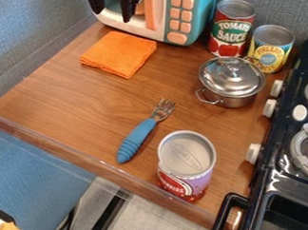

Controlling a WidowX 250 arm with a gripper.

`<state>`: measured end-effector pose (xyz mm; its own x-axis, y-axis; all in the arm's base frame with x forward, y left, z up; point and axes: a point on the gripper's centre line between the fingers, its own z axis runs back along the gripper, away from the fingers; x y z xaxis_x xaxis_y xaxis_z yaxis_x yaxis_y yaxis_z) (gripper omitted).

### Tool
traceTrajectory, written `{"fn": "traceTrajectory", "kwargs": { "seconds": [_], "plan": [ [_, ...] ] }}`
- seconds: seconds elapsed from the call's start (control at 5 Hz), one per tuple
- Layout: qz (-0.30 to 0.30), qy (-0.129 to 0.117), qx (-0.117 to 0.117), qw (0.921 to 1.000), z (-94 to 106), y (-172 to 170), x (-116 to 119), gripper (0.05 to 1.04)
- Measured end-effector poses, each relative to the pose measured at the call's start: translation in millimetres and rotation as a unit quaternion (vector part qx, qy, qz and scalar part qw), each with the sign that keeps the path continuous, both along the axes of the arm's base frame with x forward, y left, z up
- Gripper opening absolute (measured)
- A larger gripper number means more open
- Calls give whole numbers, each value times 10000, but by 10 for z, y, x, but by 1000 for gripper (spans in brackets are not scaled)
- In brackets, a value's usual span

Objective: Move the blue fork to the top of the table.

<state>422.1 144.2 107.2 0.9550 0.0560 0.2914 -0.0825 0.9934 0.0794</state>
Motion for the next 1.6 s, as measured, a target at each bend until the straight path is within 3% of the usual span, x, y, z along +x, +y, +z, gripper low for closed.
{"fn": "traceTrajectory", "kwargs": {
  "seconds": [0.2,0.4,0.6,0.8,1.0,1.2,1.4,1.6],
  "plan": [
    [-19,229,-89,9997,-196,-25,-39,999],
    [-506,402,-196,9977,-322,-364,-197,999],
    [-1113,252,-238,9932,-182,-746,-370,999],
    [-1638,332,-318,9854,-182,-1033,-624,998],
    [-2272,354,-333,9726,-111,-1370,-848,998],
    [-2364,498,-358,9697,-157,-1391,-1057,997],
    [-2347,736,-331,9687,-340,-1374,-1263,1000],
    [-2051,827,-275,9748,-487,-1223,-1384,1000]
  ]
}}
